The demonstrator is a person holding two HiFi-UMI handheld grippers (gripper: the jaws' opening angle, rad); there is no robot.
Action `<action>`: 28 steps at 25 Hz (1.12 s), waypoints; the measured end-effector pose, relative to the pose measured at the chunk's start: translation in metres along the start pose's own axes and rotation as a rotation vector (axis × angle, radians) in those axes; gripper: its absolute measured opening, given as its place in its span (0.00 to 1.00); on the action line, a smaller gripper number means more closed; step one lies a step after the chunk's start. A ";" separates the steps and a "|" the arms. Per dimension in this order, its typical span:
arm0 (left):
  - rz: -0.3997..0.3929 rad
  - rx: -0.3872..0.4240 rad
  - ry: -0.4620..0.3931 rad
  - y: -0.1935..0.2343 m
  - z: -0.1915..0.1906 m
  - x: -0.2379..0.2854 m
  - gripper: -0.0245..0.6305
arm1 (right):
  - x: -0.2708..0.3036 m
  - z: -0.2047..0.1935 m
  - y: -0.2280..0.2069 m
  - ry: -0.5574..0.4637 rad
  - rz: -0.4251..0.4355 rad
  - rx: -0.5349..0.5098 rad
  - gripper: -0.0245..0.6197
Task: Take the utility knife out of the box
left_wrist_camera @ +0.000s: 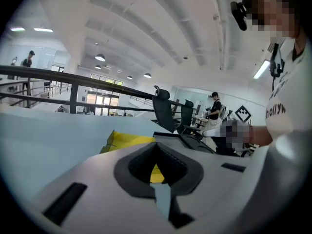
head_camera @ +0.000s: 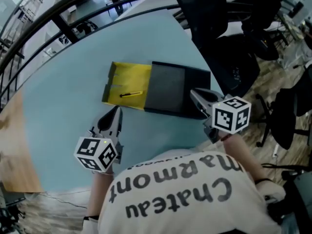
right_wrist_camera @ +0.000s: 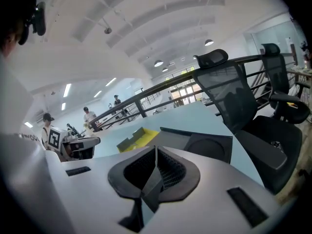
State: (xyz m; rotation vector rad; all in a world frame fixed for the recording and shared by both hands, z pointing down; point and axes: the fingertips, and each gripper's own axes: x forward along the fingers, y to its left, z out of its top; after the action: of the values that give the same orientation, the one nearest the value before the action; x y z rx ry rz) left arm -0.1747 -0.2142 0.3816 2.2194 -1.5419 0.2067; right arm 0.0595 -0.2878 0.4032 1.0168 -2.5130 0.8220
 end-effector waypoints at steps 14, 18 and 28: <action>0.079 0.085 0.228 0.018 -0.025 0.069 0.04 | 0.044 0.006 -0.016 0.084 0.184 -0.039 0.10; 0.064 0.174 0.311 0.017 -0.037 0.083 0.04 | 0.051 0.011 -0.016 0.090 0.217 -0.044 0.10; 0.039 0.421 0.557 0.026 -0.062 0.096 0.13 | 0.057 0.026 -0.019 0.049 0.242 -0.044 0.10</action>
State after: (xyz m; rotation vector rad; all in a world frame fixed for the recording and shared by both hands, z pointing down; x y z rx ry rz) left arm -0.1553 -0.2781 0.4781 2.1537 -1.3053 1.1457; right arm 0.0313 -0.3455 0.4176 0.6781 -2.6327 0.8411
